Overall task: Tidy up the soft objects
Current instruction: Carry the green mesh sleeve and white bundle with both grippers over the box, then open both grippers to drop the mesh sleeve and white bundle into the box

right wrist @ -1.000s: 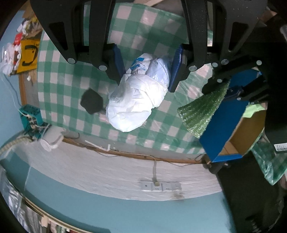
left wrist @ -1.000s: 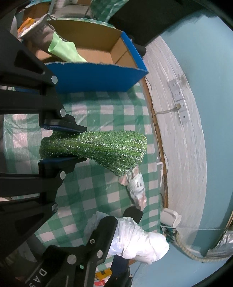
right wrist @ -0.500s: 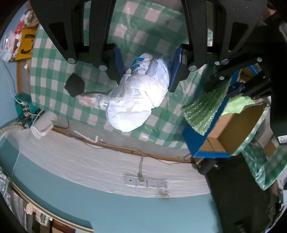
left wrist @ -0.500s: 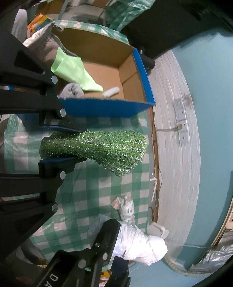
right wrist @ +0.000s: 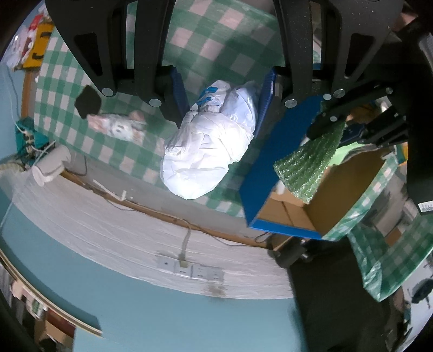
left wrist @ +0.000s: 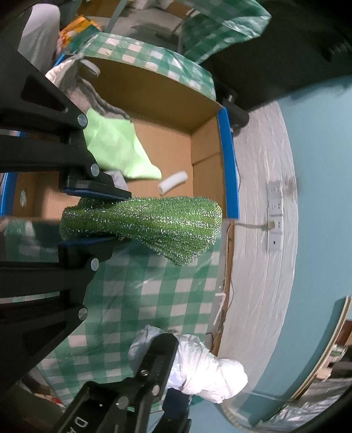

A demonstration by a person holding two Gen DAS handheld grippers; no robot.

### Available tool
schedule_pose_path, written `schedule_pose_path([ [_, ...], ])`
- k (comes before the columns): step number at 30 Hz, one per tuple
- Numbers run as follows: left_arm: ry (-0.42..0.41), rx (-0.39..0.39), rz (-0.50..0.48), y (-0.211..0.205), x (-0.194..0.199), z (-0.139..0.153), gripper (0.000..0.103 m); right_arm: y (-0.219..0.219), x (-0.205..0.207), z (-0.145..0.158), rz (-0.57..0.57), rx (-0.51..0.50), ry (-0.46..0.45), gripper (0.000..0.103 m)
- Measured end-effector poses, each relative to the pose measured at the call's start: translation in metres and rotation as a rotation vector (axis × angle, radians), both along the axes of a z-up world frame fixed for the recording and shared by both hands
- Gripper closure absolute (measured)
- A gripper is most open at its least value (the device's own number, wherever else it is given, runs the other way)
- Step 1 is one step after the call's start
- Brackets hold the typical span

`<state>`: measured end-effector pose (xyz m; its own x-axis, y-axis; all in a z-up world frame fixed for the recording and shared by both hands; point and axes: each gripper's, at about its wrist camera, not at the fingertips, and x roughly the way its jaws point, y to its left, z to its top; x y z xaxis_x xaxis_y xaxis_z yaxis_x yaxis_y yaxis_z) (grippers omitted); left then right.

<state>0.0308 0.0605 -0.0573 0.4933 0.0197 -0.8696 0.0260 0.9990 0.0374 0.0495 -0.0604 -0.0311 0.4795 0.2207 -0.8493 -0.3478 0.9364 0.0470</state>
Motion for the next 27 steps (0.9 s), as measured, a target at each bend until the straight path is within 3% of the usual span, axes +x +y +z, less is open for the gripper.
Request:
schedule_pose_path([
  [14,0.017,-0.006,0.128,0.068,0.007,-0.011,0.079,0.074,0.021,-0.006,0.102,0.012,0.033,0.057],
  [27,0.054,-0.01,0.193,0.097,0.012,-0.026,0.079,0.115,0.033,-0.031,0.163,0.027,0.094,0.057],
])
